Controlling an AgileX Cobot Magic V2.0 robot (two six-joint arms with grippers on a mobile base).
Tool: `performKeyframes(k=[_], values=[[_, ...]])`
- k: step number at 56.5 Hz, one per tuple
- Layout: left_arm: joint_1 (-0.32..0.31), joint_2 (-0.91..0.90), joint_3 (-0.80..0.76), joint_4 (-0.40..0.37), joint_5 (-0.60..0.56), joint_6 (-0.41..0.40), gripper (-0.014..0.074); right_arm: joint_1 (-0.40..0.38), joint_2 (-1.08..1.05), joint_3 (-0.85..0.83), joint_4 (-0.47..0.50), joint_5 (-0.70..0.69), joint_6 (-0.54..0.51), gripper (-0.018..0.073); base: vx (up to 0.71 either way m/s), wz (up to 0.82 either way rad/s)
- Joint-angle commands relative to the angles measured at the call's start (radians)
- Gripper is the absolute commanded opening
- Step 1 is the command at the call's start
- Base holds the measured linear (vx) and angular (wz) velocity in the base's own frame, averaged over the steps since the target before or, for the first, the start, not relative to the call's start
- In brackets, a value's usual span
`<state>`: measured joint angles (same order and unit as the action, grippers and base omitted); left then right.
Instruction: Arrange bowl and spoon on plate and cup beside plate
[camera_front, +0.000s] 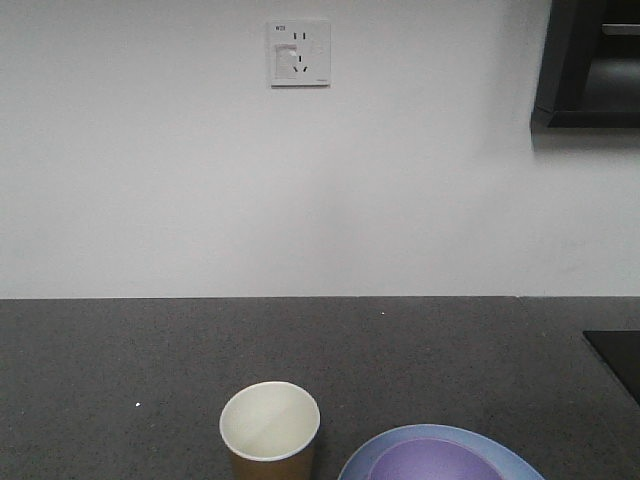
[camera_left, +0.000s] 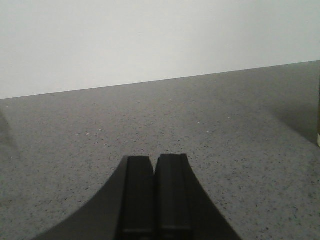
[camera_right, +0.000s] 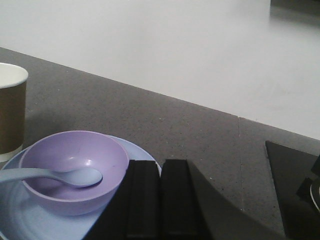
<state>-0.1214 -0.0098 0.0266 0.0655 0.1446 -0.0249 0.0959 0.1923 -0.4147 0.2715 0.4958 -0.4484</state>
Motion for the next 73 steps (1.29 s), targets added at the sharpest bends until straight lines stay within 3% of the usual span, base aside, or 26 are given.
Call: performKeyframes(k=[1,49,55,67,73], values=[[0.002,-0.018,-0.026,-0.005,-0.077,-0.004,-0.0003,-0.001,0.011,-0.027,0.007,-0.084,-0.01,-0.0006,0.0,0.0],[0.002,-0.018,-0.026,-0.005,-0.077,-0.004,-0.0003,-0.001,0.011,-0.027,0.03,-0.084,0.016,-0.0006,0.0,0.0],[0.002,-0.018,-0.026,-0.005,-0.077,-0.004,-0.0003,-0.002,0.011,-0.023,-0.002,-0.086,0.12,-0.0006,0.0,0.0],[0.002,-0.018,-0.026,-0.005,-0.077,-0.004,-0.0003,-0.004,-0.019,0.139,-0.282,-0.27,0.516,-0.0006,0.0,0.0],[0.002,-0.018,-0.026,-0.005,-0.077,-0.004,-0.0003,-0.004,-0.052,0.255,-0.326,-0.382,0.593,-0.0006,0.0,0.0]])
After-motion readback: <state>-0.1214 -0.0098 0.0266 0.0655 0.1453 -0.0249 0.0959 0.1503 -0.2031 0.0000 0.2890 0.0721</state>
